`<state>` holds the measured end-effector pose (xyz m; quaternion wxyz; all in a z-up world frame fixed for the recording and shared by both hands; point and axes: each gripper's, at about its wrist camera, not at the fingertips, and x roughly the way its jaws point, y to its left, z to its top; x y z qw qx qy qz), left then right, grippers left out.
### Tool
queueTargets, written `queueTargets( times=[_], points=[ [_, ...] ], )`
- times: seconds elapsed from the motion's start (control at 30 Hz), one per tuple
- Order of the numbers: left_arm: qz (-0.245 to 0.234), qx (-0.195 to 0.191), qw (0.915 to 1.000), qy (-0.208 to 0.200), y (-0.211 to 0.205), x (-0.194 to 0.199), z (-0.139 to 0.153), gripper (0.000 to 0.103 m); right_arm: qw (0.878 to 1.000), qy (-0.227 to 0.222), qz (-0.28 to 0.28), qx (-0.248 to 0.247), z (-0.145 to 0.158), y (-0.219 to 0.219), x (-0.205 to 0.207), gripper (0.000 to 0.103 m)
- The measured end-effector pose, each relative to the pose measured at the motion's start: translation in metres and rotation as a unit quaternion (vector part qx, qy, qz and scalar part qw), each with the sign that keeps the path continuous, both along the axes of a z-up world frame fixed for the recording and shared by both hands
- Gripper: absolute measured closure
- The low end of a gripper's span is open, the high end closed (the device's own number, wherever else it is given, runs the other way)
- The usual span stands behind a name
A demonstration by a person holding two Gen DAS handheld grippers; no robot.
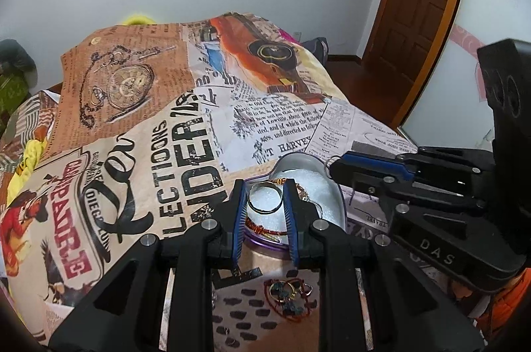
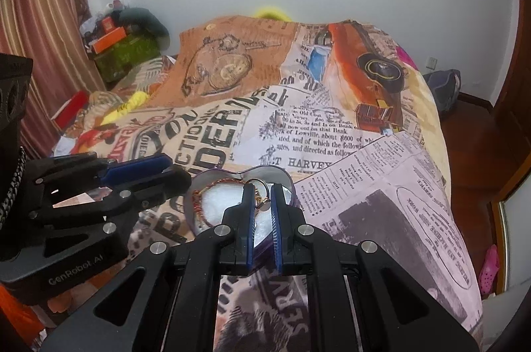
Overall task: Organize jewelry
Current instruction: 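Carry the silver ring in the left tool over the tin while the right tool carries the gold ring, then open the left tool to drop the silver ring into the tin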
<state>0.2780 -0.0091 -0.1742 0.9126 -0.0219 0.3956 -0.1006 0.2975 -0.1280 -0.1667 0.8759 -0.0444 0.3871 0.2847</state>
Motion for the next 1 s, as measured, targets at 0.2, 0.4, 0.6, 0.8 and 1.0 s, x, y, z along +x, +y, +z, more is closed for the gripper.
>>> queueTargets(
  times=[0.2, 0.4, 0.6, 0.8, 1.0],
  points=[
    [-0.006, -0.006, 0.9998, 0.018, -0.001, 0.007, -0.012, 0.082, 1.000, 0.024, 0.014, -0.005, -0.010, 0.006, 0.013, 0.095],
    [-0.008, -0.011, 0.9995, 0.029, -0.002, 0.013, -0.019, 0.082, 0.999, 0.028, 0.019, -0.014, -0.015, 0.008, 0.017, 0.095],
    [-0.007, -0.009, 0.9995, 0.029, -0.003, 0.013, -0.020, 0.082, 0.999, 0.024, 0.022, -0.026, -0.019, 0.011, 0.017, 0.095],
    [-0.004, -0.010, 0.9993, 0.037, -0.002, 0.013, -0.022, 0.082, 0.999, 0.009, 0.024, -0.038, -0.018, 0.014, 0.014, 0.095],
    [0.003, -0.009, 0.9993, 0.035, 0.000, 0.008, -0.022, 0.082, 0.999, 0.014, 0.023, -0.040, -0.018, 0.014, 0.014, 0.095]
  ],
)
